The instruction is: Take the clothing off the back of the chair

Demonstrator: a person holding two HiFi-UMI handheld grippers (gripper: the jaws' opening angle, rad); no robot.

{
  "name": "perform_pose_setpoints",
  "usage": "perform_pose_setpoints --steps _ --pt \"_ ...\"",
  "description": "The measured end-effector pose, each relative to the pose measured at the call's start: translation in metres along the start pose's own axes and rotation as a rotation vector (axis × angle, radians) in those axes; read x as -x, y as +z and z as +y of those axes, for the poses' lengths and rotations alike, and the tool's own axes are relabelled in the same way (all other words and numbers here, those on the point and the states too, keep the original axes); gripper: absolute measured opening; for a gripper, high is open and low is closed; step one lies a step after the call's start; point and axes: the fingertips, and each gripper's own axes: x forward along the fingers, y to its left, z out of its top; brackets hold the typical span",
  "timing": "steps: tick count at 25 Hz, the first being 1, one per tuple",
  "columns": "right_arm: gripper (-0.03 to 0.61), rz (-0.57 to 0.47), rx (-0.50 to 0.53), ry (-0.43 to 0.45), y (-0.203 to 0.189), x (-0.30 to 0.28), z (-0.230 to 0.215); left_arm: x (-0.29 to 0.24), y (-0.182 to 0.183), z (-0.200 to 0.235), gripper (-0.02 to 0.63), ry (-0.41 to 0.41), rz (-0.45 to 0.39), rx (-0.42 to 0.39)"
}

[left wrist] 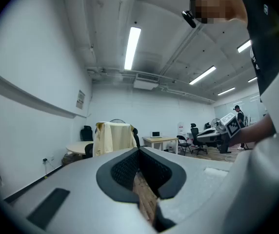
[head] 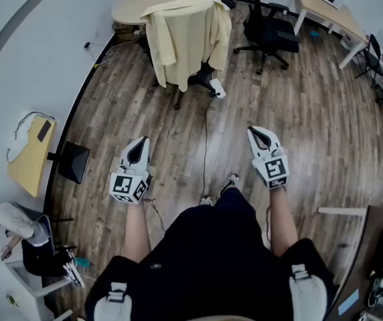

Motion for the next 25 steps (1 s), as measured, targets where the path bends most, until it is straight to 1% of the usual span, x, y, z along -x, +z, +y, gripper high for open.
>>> perform_pose_setpoints --steps 3,13,20,25 --pt "-0.006 0.014 -0.007 -0.011 -0.003 0.006 0.004 0.006 0.0 0.0 0.002 -0.001 0.0 0.006" --pt "-0.006 -0.001 -0.01 -0.025 0.001 0.009 0.007 0.015 0.003 0.003 0.002 0.006 0.001 0.006" --pt "-0.006 0.004 -0.025 -0.057 0.001 0.011 -0.002 0.013 0.007 0.004 0.002 0.005 -0.002 0.006" --pt "-0.006 -0.003 -0.03 -0.052 -0.002 0.008 -0.003 0.009 0.007 0.006 0.002 0.006 0.0 0.003"
